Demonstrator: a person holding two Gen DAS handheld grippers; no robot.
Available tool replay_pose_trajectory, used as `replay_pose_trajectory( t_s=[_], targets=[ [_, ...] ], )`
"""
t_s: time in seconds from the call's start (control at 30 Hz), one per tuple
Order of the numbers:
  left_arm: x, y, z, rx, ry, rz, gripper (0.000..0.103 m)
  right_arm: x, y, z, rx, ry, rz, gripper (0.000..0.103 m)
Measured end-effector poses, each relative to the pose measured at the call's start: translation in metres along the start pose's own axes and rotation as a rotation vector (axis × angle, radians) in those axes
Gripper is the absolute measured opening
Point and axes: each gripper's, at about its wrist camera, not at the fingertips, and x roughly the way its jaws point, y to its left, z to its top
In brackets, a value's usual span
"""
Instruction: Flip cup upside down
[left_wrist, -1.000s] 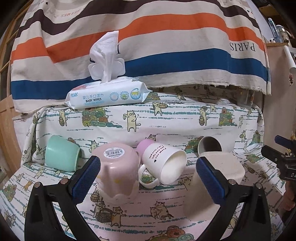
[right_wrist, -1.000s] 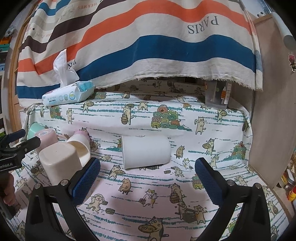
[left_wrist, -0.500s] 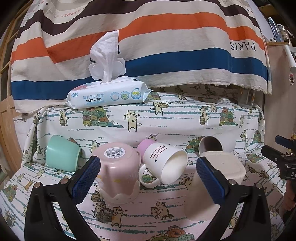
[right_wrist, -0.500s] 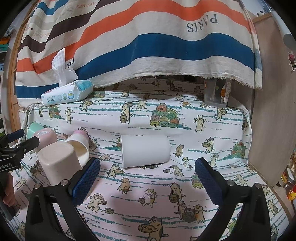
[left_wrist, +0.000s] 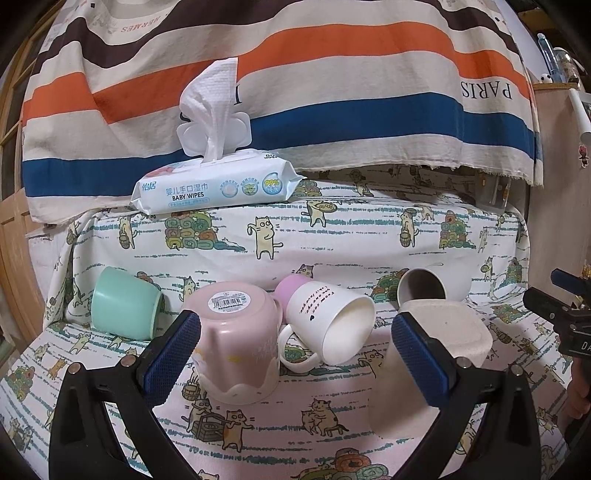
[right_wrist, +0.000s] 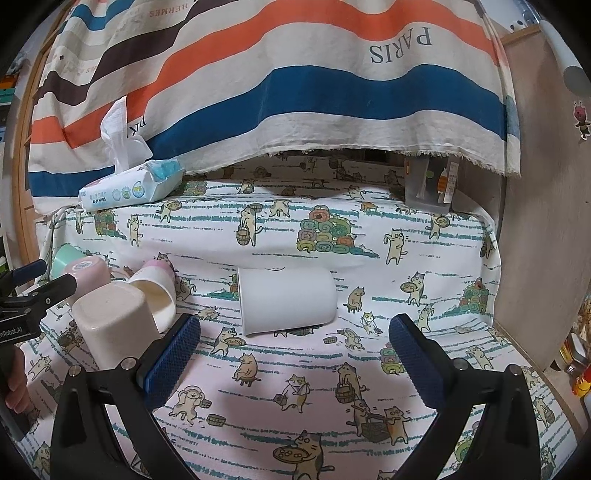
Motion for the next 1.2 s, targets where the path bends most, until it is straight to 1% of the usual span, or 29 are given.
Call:
replay_pose_trajectory(
  t_s=[0.2,1.2],
  targets=[
    [0.0003,0.0008,0.0001,0.001,0.001,0.000,0.103,0.0014,0.0008,0.0003,0.001,0.017,0.005,0.103],
    [0.0027,0.0024,-0.0016,0.001,0.018,0.003,0.103,0.0017,0.0006,-0.0001,0.000,0.019,0.004,0.103]
  ],
)
